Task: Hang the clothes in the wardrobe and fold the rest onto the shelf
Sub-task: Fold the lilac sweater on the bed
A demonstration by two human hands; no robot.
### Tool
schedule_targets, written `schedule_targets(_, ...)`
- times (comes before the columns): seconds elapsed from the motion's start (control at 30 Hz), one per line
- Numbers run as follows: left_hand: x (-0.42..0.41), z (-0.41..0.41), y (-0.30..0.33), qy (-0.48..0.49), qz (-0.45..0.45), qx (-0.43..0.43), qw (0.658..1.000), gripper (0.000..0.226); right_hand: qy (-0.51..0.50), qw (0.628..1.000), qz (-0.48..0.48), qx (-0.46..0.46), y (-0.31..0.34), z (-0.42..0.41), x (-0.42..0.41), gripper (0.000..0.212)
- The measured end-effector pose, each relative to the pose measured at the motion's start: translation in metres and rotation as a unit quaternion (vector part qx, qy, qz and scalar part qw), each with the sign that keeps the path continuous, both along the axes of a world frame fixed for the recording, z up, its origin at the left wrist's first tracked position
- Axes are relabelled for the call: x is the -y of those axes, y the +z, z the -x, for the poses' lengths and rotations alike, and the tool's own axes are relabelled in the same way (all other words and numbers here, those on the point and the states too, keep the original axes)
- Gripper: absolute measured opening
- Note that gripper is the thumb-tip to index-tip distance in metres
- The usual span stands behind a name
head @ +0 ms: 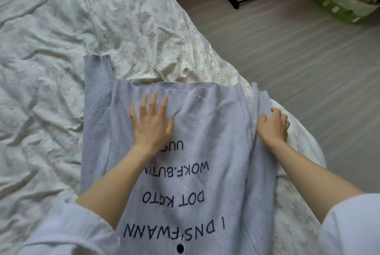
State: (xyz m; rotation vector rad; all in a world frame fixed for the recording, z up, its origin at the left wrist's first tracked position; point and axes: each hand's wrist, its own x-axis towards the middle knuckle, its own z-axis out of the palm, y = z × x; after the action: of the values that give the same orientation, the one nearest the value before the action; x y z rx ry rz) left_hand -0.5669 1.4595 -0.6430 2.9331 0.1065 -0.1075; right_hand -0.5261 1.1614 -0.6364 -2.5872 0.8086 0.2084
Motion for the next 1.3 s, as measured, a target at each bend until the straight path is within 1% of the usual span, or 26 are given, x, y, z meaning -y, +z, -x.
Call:
schedule_targets(0.1, 0.038, 0.023, -0.010, -0.118, -0.012, -0.062, 0.991, 0.067, -0.047, 0.998, -0.020, -0.037, -0.003, 0.007, 0.010, 0.058)
schedule_targets(0.17, 0.056, 0.036, -0.018, -0.148, -0.019, -0.118, 0.982, 0.069, -0.094, 0.992, -0.083, -0.032, -0.006, 0.004, 0.015, 0.056)
schedule_targets(0.23, 0.065, 0.039, -0.024, -0.135, -0.048, -0.170, 0.975, 0.071, -0.148, 0.976, -0.161, -0.010, -0.006, 0.002, 0.020, 0.041)
schedule_targets(0.3, 0.067, 0.032, -0.024, -0.097, -0.072, -0.204, 0.972, 0.073, -0.173, 0.964, -0.198, 0.034, -0.003, 0.002, 0.028, 0.017)
schedule_targets(0.37, 0.069, 0.022, -0.020, -0.066, -0.072, -0.238, 0.966, 0.075, -0.184, 0.961, -0.189, 0.080, 0.003, 0.007, 0.038, 0.015)
schedule_targets(0.43, 0.075, 0.018, -0.015, -0.051, -0.050, -0.270, 0.960, 0.075, -0.223, 0.952, -0.173, 0.114, 0.010, 0.020, 0.055, 0.008)
schedule_targets(0.53, 0.083, 0.020, -0.007, -0.029, -0.004, -0.291, 0.956, 0.070, -0.325, 0.915, -0.176, 0.162, 0.021, 0.044, 0.085, 0.019)
schedule_targets(0.6, 0.088, 0.022, 0.002, -0.023, 0.033, -0.303, 0.952, 0.064, -0.381, 0.893, -0.149, 0.186, 0.036, 0.062, 0.106, 0.032)
schedule_targets(0.67, 0.090, 0.026, 0.010, -0.012, 0.085, -0.304, 0.949, 0.052, -0.404, 0.879, -0.119, 0.222, 0.051, 0.076, 0.117, 0.034)
schedule_targets(0.73, 0.091, 0.029, 0.018, 0.001, 0.149, -0.286, 0.947, 0.045, -0.400, 0.873, -0.101, 0.261, 0.068, 0.086, 0.119, 0.032)
schedule_targets(0.77, 0.092, 0.032, 0.026, 0.013, 0.189, -0.275, 0.943, 0.046, -0.386, 0.872, -0.096, 0.284, 0.080, 0.092, 0.117, 0.032)
schedule_targets(0.83, 0.090, 0.039, 0.040, 0.048, 0.275, -0.273, 0.921, 0.049, -0.330, 0.880, -0.095, 0.329, 0.100, 0.097, 0.106, 0.031)
schedule_targets(0.87, 0.088, 0.044, 0.048, 0.066, 0.315, -0.274, 0.906, 0.049, -0.291, 0.888, -0.094, 0.345, 0.110, 0.099, 0.096, 0.030)
schedule_targets(0.93, 0.079, 0.054, 0.066, 0.127, 0.404, -0.261, 0.867, 0.050, -0.203, 0.905, -0.093, 0.363, 0.133, 0.102, 0.064, 0.027)
schedule_targets(0.97, 0.074, 0.059, 0.075, 0.170, 0.457, -0.247, 0.837, 0.050, -0.148, 0.913, -0.089, 0.368, 0.141, 0.105, 0.042, 0.025)
schedule_targets(1.0, 0.068, 0.062, 0.083, 0.219, 0.511, -0.231, 0.799, 0.051, -0.086, 0.919, -0.080, 0.377, 0.147, 0.109, 0.018, 0.023)
schedule_targets(1.07, 0.042, 0.074, 0.098, 0.303, 0.595, -0.180, 0.722, 0.051, 0.076, 0.922, -0.066, 0.373, 0.153, 0.122, -0.040, 0.023)
schedule_targets(1.1, 0.028, 0.079, 0.103, 0.337, 0.621, -0.159, 0.689, 0.051, 0.166, 0.925, -0.074, 0.333, 0.150, 0.130, -0.067, 0.028)
schedule_targets(1.13, 0.014, 0.085, 0.106, 0.365, 0.637, -0.143, 0.663, 0.052, 0.256, 0.928, -0.097, 0.251, 0.144, 0.137, -0.091, 0.036)
schedule_targets(1.17, -0.001, 0.092, 0.106, 0.391, 0.648, -0.131, 0.640, 0.054, 0.341, 0.922, -0.116, 0.139, 0.134, 0.145, -0.113, 0.045)
schedule_targets(1.2, -0.019, 0.103, 0.106, 0.411, 0.653, -0.120, 0.625, 0.056, 0.414, 0.902, -0.118, 0.015, 0.123, 0.155, -0.133, 0.052)
schedule_targets(1.23, -0.028, 0.110, 0.104, 0.422, 0.650, -0.121, 0.620, 0.058, 0.461, 0.879, -0.102, -0.070, 0.112, 0.162, -0.141, 0.056)
schedule_targets(1.27, -0.042, 0.121, 0.100, 0.431, 0.644, -0.123, 0.620, 0.058, 0.492, 0.859, -0.081, -0.117, 0.102, 0.172, -0.152, 0.056)
schedule_targets(1.3, -0.049, 0.130, 0.096, 0.435, 0.634, -0.133, 0.626, 0.057, 0.502, 0.852, -0.064, -0.135, 0.093, 0.180, -0.154, 0.053)
